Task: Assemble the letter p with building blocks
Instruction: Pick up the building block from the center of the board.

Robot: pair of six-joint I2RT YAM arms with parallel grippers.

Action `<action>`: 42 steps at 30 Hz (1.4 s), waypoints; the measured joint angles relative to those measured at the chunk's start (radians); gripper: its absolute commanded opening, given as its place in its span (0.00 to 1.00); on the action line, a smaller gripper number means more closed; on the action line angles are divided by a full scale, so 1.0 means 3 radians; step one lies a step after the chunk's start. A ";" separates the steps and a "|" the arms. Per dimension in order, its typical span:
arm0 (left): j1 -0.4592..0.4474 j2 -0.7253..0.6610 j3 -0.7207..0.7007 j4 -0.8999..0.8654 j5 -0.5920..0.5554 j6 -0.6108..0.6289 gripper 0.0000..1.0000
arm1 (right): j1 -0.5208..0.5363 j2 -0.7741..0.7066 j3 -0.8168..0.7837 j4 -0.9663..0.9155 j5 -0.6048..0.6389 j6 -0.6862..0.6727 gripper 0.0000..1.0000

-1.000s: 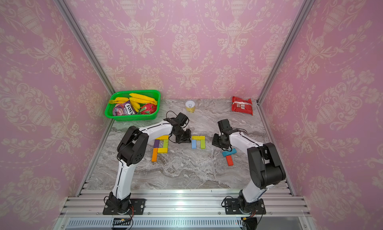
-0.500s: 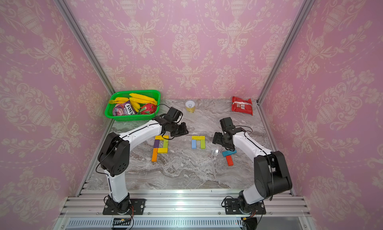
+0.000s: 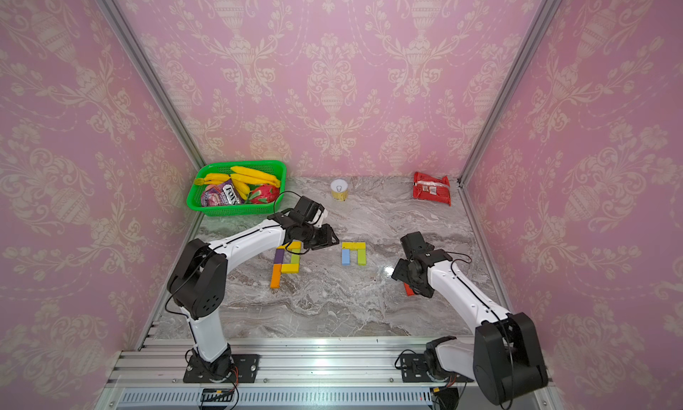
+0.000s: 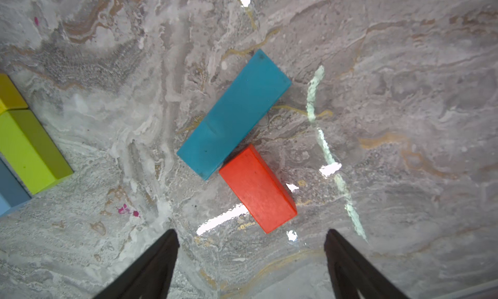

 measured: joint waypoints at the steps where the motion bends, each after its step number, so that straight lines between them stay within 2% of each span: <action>1: 0.0000 -0.0023 -0.0005 0.0008 0.0019 0.0000 0.42 | 0.0005 -0.0010 -0.0033 0.0000 -0.0003 0.0015 0.86; 12: 0.0000 -0.0156 -0.0052 0.0080 0.0076 0.0001 0.41 | 0.0028 0.0123 -0.0282 0.0164 -0.0006 0.0047 0.85; 22: 0.0000 -0.0159 -0.0103 0.0080 0.0093 0.0036 0.41 | 0.0028 0.0621 -0.0121 0.0287 0.0009 -0.0435 0.81; 28: 0.0000 -0.0165 -0.0217 0.0079 0.0277 0.0037 0.41 | 0.0028 0.0729 0.0004 0.0301 0.0018 -0.0767 0.74; 30: 0.0000 -0.0196 -0.0268 0.0075 0.0291 0.0037 0.41 | 0.0028 0.0819 0.0062 0.0300 0.0015 -0.0865 0.66; 33: 0.0000 -0.0267 -0.0310 0.0052 0.0290 0.0038 0.41 | 0.0028 0.0889 0.0114 0.0310 -0.0032 -0.0987 0.39; 36: 0.0000 -0.0337 -0.0323 0.0055 0.0290 0.0037 0.41 | 0.0034 0.0912 0.0130 0.0306 -0.0085 -0.1062 0.33; 38: 0.0000 -0.0373 -0.0338 0.0056 0.0289 0.0037 0.41 | 0.0034 0.0912 0.0131 0.0303 -0.0098 -0.1063 0.15; 39: 0.0000 -0.0381 -0.0343 0.0053 0.0289 0.0037 0.41 | 0.0034 0.0907 0.0131 0.0298 -0.0112 -0.1063 0.11; 42: 0.0000 -0.0383 -0.0351 0.0052 0.0289 0.0037 0.41 | 0.0060 0.0849 0.0120 0.0259 -0.0134 -0.1045 0.10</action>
